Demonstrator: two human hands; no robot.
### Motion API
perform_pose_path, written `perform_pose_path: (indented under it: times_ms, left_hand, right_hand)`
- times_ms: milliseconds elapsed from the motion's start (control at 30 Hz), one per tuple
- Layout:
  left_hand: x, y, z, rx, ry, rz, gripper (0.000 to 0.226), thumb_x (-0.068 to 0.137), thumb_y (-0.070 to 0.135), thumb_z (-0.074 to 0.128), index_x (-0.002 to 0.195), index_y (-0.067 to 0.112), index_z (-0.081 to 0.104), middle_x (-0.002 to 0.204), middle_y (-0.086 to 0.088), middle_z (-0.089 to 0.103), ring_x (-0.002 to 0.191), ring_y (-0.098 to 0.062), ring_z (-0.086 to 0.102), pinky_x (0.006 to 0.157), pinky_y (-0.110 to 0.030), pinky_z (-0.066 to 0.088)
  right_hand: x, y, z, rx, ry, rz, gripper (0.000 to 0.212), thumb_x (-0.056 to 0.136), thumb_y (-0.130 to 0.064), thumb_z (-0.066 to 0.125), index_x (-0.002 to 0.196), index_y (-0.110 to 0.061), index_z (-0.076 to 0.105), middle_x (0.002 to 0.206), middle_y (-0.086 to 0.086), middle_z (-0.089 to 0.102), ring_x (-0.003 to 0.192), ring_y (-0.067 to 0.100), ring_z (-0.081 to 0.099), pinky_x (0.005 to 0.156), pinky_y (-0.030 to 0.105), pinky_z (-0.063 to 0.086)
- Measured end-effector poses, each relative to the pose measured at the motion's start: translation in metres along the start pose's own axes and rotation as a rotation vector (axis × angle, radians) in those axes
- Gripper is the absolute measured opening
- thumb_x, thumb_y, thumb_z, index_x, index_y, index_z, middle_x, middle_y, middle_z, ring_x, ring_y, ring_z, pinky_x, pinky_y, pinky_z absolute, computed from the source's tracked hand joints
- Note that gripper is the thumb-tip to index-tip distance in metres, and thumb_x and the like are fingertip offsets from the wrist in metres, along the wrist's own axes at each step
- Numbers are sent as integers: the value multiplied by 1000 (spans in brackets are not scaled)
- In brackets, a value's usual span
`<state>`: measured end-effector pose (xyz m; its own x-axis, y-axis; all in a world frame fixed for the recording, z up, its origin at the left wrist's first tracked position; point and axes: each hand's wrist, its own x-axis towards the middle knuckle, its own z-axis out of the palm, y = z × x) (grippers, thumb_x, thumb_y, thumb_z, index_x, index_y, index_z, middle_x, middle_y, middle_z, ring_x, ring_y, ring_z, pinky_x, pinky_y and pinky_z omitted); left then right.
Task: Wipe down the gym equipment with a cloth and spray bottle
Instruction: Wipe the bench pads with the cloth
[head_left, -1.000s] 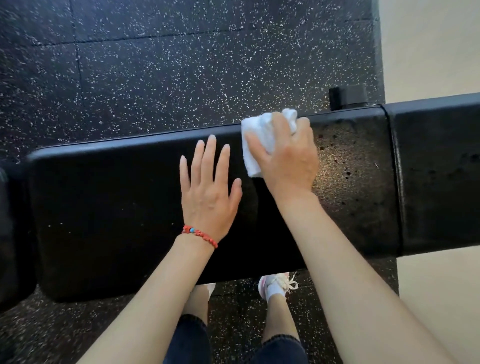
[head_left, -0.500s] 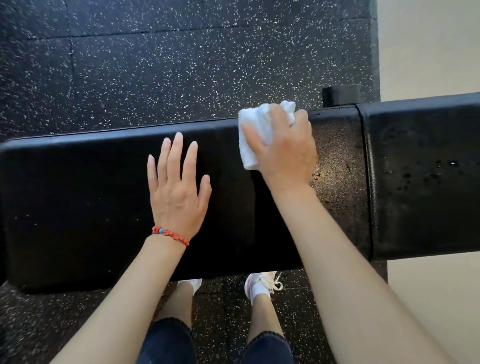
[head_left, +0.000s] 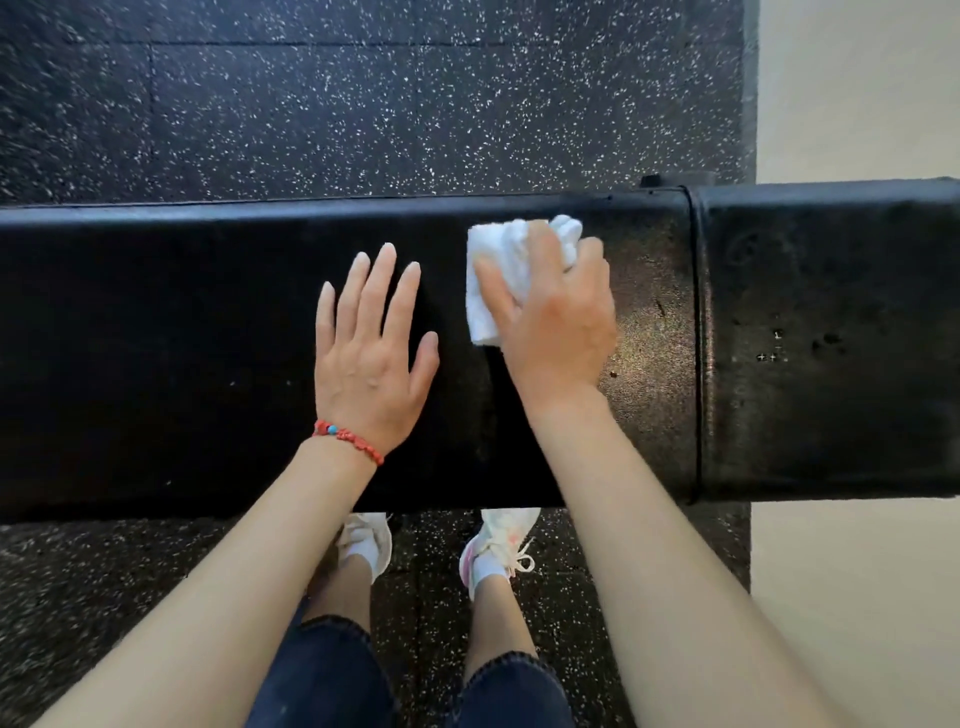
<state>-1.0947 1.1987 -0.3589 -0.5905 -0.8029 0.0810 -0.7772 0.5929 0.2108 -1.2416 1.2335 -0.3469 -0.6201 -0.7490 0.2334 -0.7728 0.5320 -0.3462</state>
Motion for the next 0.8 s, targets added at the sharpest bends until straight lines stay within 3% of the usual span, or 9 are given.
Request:
perform_pose_path:
  times_ms: [67, 133, 233, 333, 500, 600, 733, 800]
  left_hand:
    - [0, 0, 0, 0, 4, 0, 51, 93, 31, 38, 139, 7, 39, 148, -15, 35, 137, -30, 26, 113, -48, 14]
    - [0, 0, 0, -5, 7, -3, 51, 93, 31, 39, 139, 7, 40, 147, -15, 36, 137, -31, 27, 113, -48, 15]
    - [0, 0, 0, -24, 8, -8, 51, 93, 30, 39, 138, 6, 41, 147, -15, 36, 137, -32, 27, 113, -49, 15]
    - [-2, 0, -4, -70, 28, -5, 50, 92, 29, 39, 136, 5, 43, 145, -17, 39, 136, -33, 30, 112, -49, 16]
    - [-26, -10, -15, -52, 65, 15, 48, 94, 28, 39, 135, 4, 44, 144, -18, 39, 136, -34, 31, 112, -49, 17]
    - [-46, -15, -14, -21, 36, 38, 48, 94, 29, 38, 136, 6, 43, 144, -17, 39, 136, -34, 31, 112, -50, 18]
    - [-59, -21, -11, 6, -11, 48, 51, 93, 31, 37, 138, 8, 40, 146, -16, 37, 136, -32, 29, 111, -50, 19]
    - [-59, -21, -10, 8, -5, 49, 51, 93, 31, 37, 138, 8, 41, 146, -16, 37, 136, -33, 30, 111, -50, 19]
  right_hand:
    - [5, 20, -3, -27, 25, -82, 38, 83, -48, 54, 92, -12, 64, 74, 14, 55, 59, 26, 52, 46, 27, 40]
    - [8, 50, -8, -182, 33, -50, 31, 87, -40, 47, 92, -13, 61, 79, 18, 58, 64, 28, 55, 49, 30, 40]
    - [3, 81, -21, -169, 48, 219, 37, 85, -40, 47, 100, -8, 57, 91, 23, 57, 76, 35, 56, 54, 37, 46]
    - [-7, 58, -27, -88, 34, 380, 42, 82, -45, 54, 107, -10, 56, 100, 22, 54, 84, 35, 54, 61, 40, 48]
    - [-60, -6, -14, -35, 21, 57, 41, 84, -48, 55, 97, -10, 64, 79, 14, 54, 64, 25, 52, 50, 28, 42]
    - [-59, 7, -17, -81, 31, -50, 39, 83, -49, 55, 94, -12, 62, 75, 14, 54, 60, 26, 51, 47, 28, 41]
    - [-58, 63, -36, -122, 77, 207, 37, 80, -44, 57, 100, -17, 42, 88, 23, 54, 72, 34, 55, 52, 37, 45]
    - [-62, 77, -47, -122, 23, 374, 40, 83, -41, 54, 109, -12, 49, 100, 25, 52, 86, 36, 53, 59, 37, 41]
